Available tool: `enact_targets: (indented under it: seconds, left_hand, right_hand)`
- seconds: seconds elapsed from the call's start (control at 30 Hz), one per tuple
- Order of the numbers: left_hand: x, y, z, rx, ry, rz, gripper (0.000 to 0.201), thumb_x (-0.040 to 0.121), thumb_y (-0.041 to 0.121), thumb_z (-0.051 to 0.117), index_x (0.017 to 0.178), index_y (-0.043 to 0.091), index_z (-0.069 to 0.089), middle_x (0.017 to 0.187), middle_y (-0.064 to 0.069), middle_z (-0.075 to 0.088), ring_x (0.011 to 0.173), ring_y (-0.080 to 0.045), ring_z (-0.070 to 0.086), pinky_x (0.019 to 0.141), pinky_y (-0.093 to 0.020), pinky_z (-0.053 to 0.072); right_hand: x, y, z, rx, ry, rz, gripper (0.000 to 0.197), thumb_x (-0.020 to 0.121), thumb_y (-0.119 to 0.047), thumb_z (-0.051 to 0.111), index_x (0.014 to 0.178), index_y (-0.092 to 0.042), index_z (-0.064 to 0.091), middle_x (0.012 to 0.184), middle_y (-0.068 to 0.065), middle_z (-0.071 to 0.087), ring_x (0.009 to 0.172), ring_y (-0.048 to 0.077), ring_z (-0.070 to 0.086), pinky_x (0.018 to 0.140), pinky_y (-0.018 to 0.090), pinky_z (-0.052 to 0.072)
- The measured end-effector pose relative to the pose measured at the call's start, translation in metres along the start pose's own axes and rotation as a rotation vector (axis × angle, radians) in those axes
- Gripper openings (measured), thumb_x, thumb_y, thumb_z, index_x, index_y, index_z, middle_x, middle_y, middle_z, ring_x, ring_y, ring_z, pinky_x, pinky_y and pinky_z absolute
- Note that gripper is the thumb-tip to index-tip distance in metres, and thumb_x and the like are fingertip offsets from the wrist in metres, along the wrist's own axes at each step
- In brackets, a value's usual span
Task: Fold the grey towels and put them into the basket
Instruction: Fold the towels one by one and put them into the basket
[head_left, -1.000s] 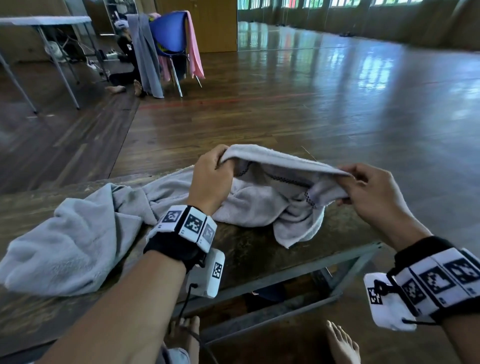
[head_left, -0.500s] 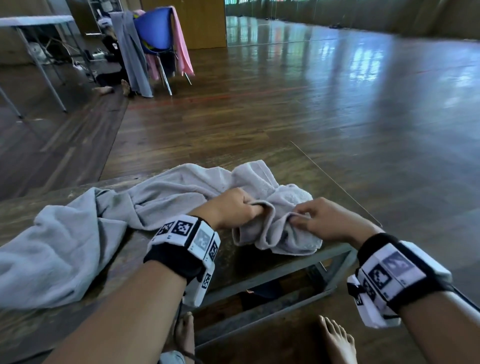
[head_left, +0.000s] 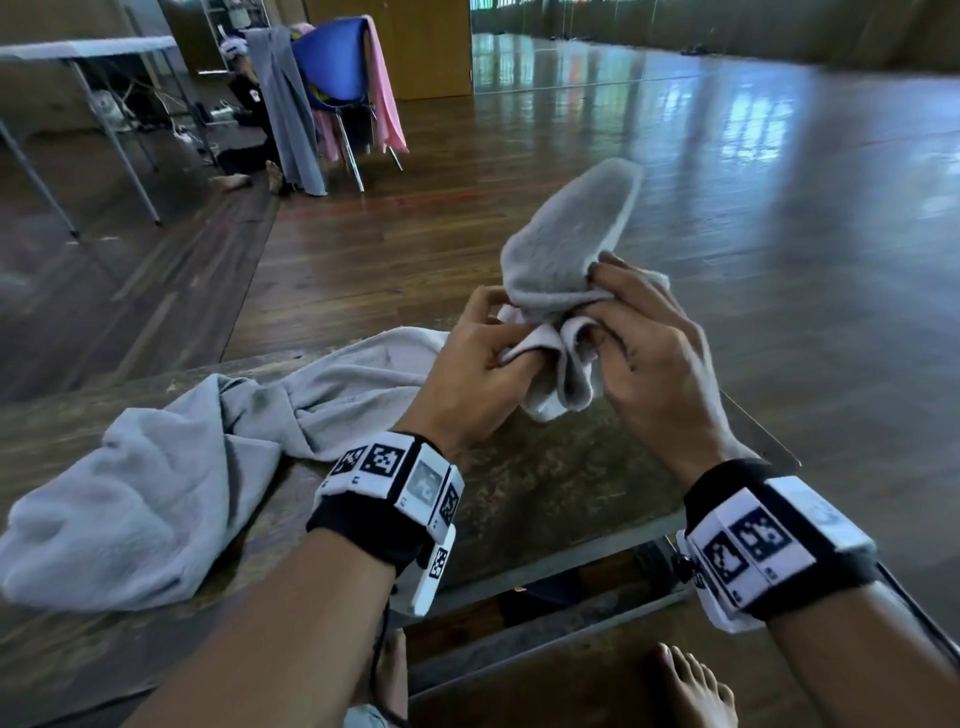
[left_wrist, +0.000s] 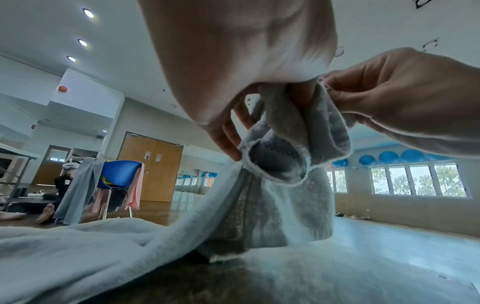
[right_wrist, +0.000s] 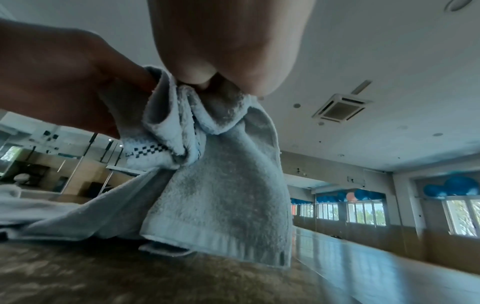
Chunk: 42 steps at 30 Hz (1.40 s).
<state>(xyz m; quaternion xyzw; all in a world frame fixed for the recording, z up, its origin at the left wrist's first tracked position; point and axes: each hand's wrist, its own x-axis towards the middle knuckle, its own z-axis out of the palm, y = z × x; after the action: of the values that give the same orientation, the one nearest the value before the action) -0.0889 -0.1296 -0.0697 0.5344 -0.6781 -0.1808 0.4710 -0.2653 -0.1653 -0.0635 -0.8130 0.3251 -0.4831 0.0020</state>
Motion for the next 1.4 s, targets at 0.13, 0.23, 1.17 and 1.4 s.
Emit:
enact_targets:
  seconds: [0.13, 0.23, 1.17, 1.4]
  left_hand:
    - [-0.008, -0.009, -0.009, 0.039, 0.02, -0.022, 0.02, 0.092, 0.013, 0.063, 0.081, 0.001, 0.075, 0.126, -0.004, 0.044, 0.095, -0.005, 0.058, 0.086, -0.023, 0.05]
    - [-0.01, -0.016, -0.022, 0.036, 0.041, -0.067, 0.023, 0.092, 0.016, 0.063, 0.079, 0.001, 0.075, 0.129, -0.001, 0.039, 0.098, 0.003, 0.055, 0.083, -0.014, 0.045]
    - [-0.017, -0.011, -0.047, -0.174, -0.056, -0.374, 0.053, 0.095, 0.017, 0.062, 0.043, 0.02, 0.051, 0.044, 0.01, 0.045, 0.04, -0.004, 0.037, 0.045, -0.019, 0.032]
    - [-0.012, 0.007, -0.066, -0.616, 0.006, -0.459, 0.04, 0.093, 0.023, 0.059, 0.057, 0.025, 0.076, 0.056, 0.007, 0.067, 0.052, -0.006, 0.065, 0.053, -0.02, 0.053]
  right_hand:
    - [0.0, -0.008, 0.009, 0.049, -0.099, -0.088, 0.033, 0.096, -0.018, 0.05, 0.112, -0.003, 0.075, 0.14, 0.008, 0.061, 0.137, 0.021, 0.048, 0.112, 0.028, 0.04]
    - [0.002, -0.007, 0.013, 0.241, -0.177, 0.038, 0.025, 0.095, -0.006, 0.058, 0.11, -0.011, 0.077, 0.144, 0.001, 0.057, 0.135, 0.011, 0.05, 0.11, 0.022, 0.04]
    - [0.006, -0.014, 0.028, 0.423, -0.443, 0.295, 0.015, 0.089, -0.016, 0.065, 0.079, -0.024, 0.074, 0.073, -0.014, 0.069, 0.072, -0.004, 0.061, 0.068, 0.015, 0.044]
    - [0.026, -0.031, 0.007, 0.732, -0.547, 0.563, 0.018, 0.101, -0.004, 0.054, 0.108, -0.003, 0.07, 0.081, 0.011, 0.066, 0.067, 0.016, 0.056, 0.057, 0.022, 0.045]
